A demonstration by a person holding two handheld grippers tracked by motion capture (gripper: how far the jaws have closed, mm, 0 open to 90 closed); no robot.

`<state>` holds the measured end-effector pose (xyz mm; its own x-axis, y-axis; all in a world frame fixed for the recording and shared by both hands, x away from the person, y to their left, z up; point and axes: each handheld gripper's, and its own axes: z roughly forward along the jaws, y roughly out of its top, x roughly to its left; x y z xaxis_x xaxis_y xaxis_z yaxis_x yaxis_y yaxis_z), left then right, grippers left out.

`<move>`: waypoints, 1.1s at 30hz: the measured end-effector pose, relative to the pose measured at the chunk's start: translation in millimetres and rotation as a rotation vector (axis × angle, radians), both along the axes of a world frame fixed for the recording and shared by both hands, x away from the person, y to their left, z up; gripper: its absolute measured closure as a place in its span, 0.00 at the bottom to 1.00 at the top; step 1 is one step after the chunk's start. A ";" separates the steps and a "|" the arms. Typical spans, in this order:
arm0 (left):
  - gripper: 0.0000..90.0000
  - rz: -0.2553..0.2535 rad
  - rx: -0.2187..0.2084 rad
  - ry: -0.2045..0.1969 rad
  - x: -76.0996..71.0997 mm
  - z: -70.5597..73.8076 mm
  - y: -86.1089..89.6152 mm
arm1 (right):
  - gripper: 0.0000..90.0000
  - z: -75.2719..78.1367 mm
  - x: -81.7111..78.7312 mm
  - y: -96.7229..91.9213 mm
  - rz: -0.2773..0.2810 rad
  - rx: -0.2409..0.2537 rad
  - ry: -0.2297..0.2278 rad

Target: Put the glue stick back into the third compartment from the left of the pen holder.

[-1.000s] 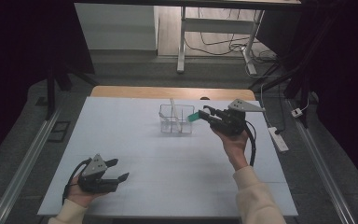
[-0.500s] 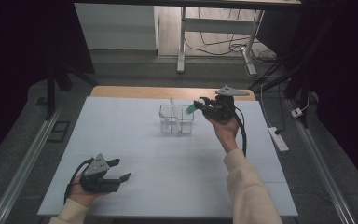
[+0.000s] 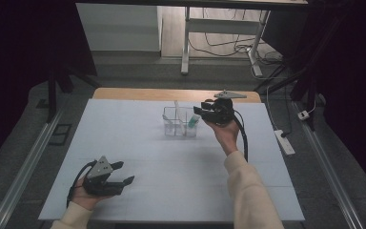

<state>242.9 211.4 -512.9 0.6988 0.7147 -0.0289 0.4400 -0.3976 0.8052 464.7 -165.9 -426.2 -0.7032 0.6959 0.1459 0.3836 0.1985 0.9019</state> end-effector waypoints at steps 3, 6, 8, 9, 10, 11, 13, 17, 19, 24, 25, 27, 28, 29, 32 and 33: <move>0.35 0.004 0.001 0.003 0.5 -1.0 1.0 | 0.53 2.1 -4.9 -1.4 0.007 0.001 -0.016; 0.35 0.007 0.001 0.004 0.7 -1.0 1.9 | 0.53 1.6 -10.2 -5.1 0.017 -0.002 -0.024; 0.35 0.010 0.000 0.004 0.7 -0.9 2.3 | 0.53 -0.1 -14.3 -7.9 0.022 -0.007 -0.028; 0.35 0.011 -0.001 0.004 0.7 -0.9 2.5 | 0.53 -1.3 -16.7 -9.4 0.025 -0.006 -0.031; 0.35 0.013 -0.003 0.006 0.8 -1.1 2.8 | 0.53 -2.6 -19.3 -11.3 0.029 -0.008 -0.030; 0.35 0.016 -0.004 0.007 1.0 -1.5 3.0 | 0.53 -4.0 -22.4 -13.5 0.033 -0.004 -0.031; 0.35 0.020 -0.004 0.011 1.3 -2.5 3.2 | 0.53 -7.5 -29.0 -18.1 0.052 0.001 -0.025; 0.35 0.022 -0.002 0.015 2.0 -3.5 3.3 | 0.53 -16.6 -44.2 -28.0 0.066 -0.010 -0.021; 0.35 0.024 -0.003 0.016 2.2 -3.6 3.7 | 0.52 -21.3 -51.9 -34.0 0.073 -0.028 -0.021; 0.35 0.028 -0.001 0.023 3.4 -4.8 4.0 | 0.52 -30.8 -71.0 -51.6 0.082 -0.052 -0.014; 0.35 0.028 -0.002 0.023 3.5 -4.9 4.2 | 0.52 -32.8 -74.6 -55.3 0.086 -0.049 -0.011; 0.35 0.028 -0.002 0.023 3.5 -4.8 4.4 | 0.52 -36.5 -82.4 -62.1 0.092 -0.067 -0.008; 0.34 0.028 -0.002 0.023 3.4 -4.7 4.6 | 0.52 -38.1 -86.5 -65.6 0.096 -0.081 -0.005; 0.35 0.029 -0.003 0.023 3.5 -4.8 4.7 | 0.52 -39.9 -90.6 -68.8 0.101 -0.092 -0.006; 0.34 0.029 0.000 0.025 4.0 -5.0 4.3 | 0.51 -45.7 -100.8 -78.0 0.104 -0.113 0.003; 0.34 0.029 -0.001 0.025 4.0 -4.9 4.2 | 0.51 -47.6 -103.7 -80.9 0.107 -0.116 0.009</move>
<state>246.9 215.6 -517.8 0.6772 0.7343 -0.0471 0.4711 -0.3835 0.7943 361.0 -246.8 -473.8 -0.7732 0.6296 0.0760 0.3629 0.3410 0.8672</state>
